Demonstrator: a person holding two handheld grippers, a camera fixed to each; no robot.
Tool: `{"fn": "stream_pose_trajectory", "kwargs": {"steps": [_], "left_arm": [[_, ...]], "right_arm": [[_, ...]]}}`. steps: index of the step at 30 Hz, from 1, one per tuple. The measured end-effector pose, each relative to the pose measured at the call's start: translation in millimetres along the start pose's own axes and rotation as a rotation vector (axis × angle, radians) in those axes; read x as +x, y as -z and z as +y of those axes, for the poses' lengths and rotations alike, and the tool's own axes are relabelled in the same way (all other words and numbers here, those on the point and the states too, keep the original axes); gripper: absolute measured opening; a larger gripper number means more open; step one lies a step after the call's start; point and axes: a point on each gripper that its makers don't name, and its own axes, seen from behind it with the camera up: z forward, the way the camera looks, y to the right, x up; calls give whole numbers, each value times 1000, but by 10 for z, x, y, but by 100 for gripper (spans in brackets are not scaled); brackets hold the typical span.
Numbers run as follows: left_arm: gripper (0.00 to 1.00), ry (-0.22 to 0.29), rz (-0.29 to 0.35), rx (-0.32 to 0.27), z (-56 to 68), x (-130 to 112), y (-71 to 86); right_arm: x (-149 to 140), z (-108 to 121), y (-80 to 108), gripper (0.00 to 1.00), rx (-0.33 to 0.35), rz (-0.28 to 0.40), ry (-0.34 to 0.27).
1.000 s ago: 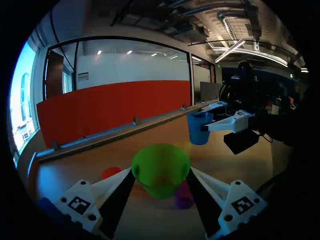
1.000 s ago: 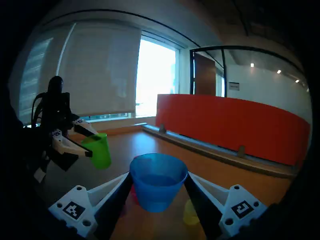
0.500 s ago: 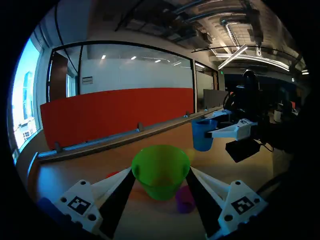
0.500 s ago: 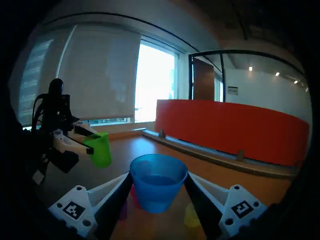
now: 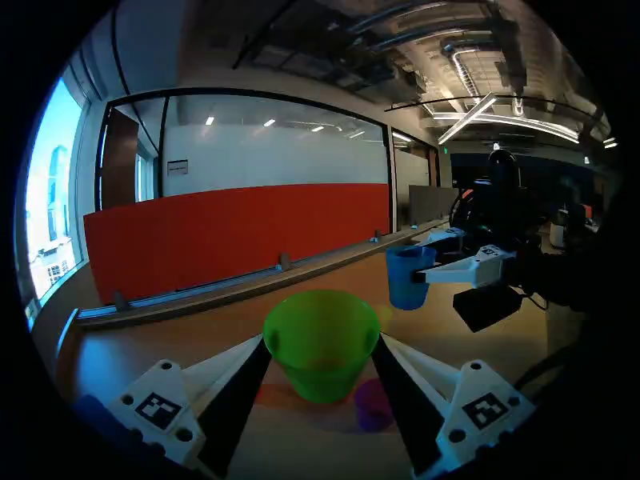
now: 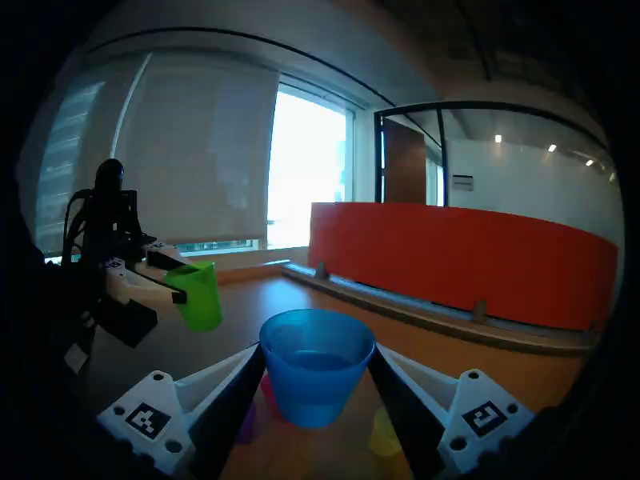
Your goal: Pour water
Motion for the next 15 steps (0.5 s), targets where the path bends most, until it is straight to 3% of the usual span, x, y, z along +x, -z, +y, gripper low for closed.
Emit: {"fn": "stream_pose_trajectory", "kwargs": {"steps": [15], "left_arm": [[86,13,21,7,-27,53,-23]], "right_arm": [[-2,-14,-16,91,2,-1,3]]}}
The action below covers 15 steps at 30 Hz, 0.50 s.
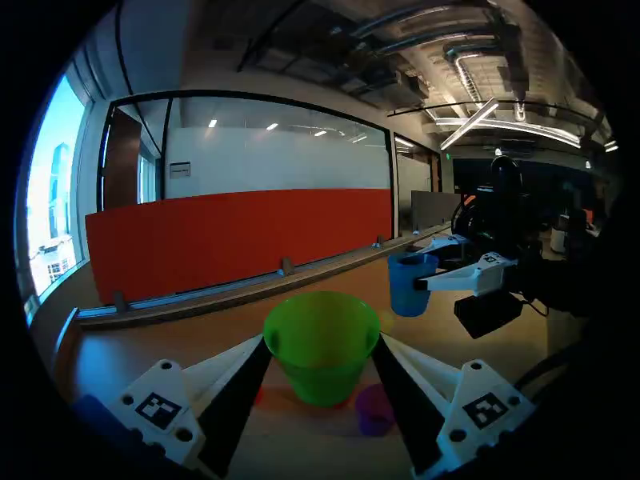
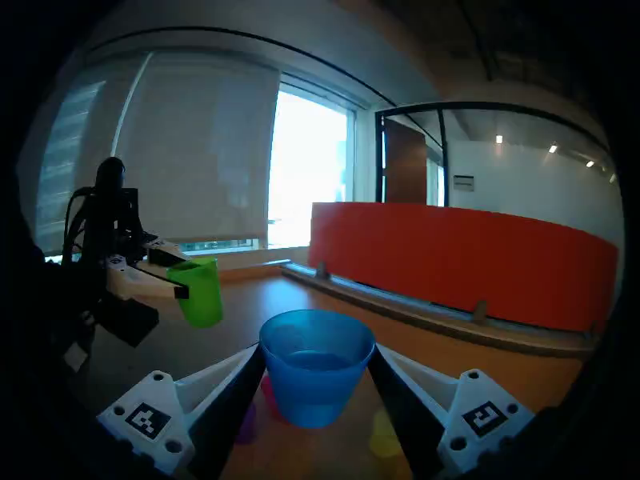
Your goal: Pour water
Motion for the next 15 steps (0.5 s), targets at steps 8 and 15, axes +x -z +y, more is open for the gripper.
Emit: {"fn": "stream_pose_trajectory", "kwargs": {"steps": [8,15], "left_arm": [[87,2,6,7,-19,22,-8],[87,2,12,4,-11,43,-13]], "right_arm": [[5,-6,-9,91,2,-1,1],[13,-1,-14,91,2,2,3]]}}
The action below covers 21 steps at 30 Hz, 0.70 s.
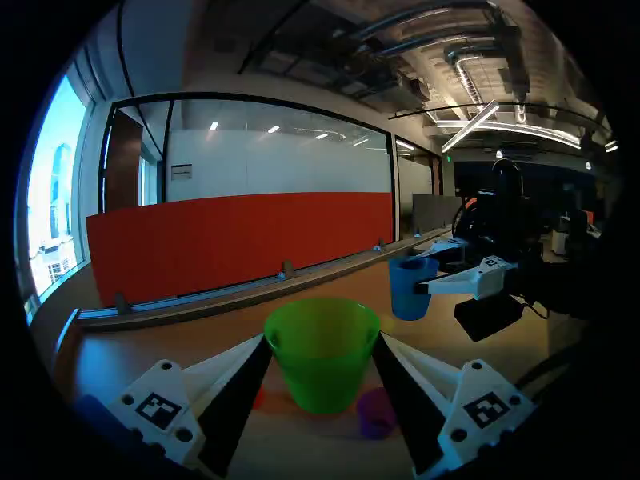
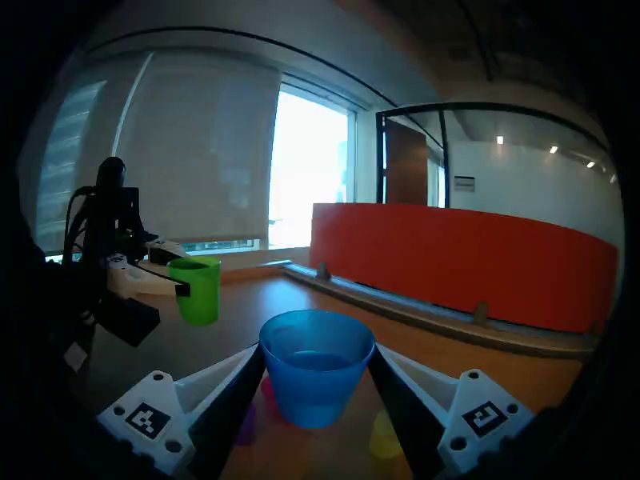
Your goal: Pour water
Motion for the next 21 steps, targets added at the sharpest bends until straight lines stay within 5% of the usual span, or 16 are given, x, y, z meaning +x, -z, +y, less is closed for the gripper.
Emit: {"fn": "stream_pose_trajectory", "kwargs": {"steps": [21], "left_arm": [[87,0,2,2,-2,15,22]], "right_arm": [[21,-3,6,91,-2,5,9]]}}
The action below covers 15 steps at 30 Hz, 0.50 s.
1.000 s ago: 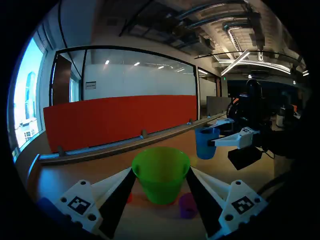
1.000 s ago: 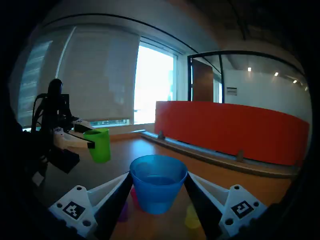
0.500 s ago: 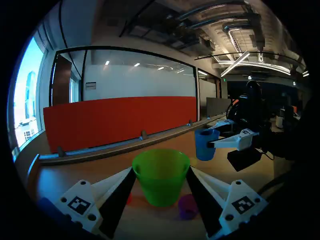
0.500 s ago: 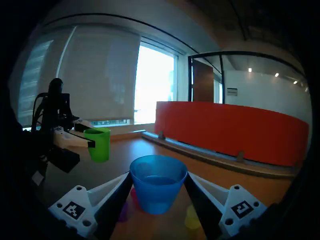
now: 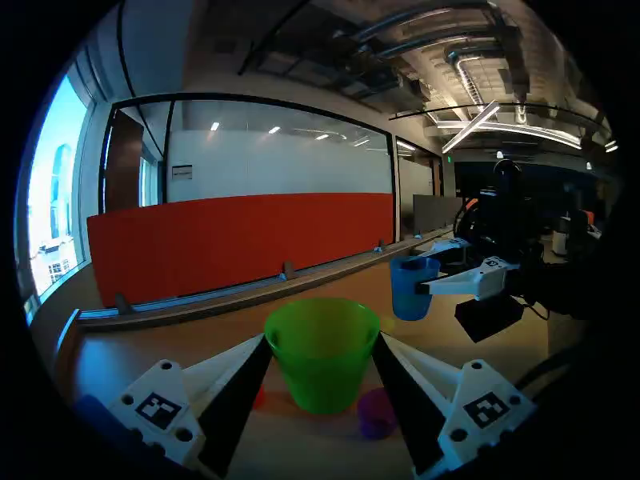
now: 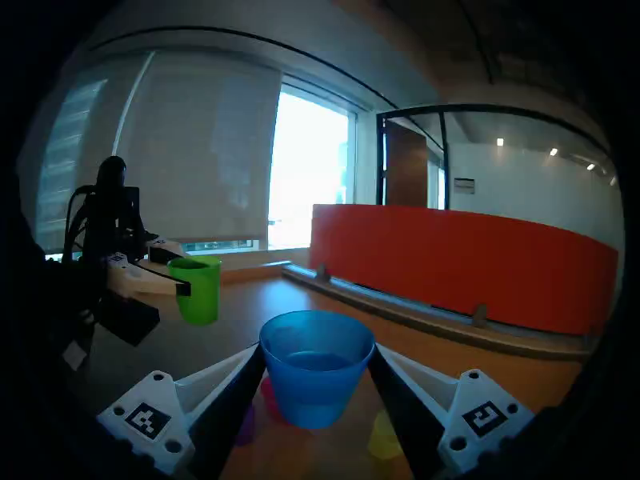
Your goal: Pour water
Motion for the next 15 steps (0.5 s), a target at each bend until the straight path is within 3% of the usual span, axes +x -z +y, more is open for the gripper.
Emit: {"fn": "stream_pose_trajectory", "kwargs": {"steps": [15], "left_arm": [[86,4,-3,-19,52,-4,-17]], "right_arm": [[42,18,10,91,-4,6,7]]}}
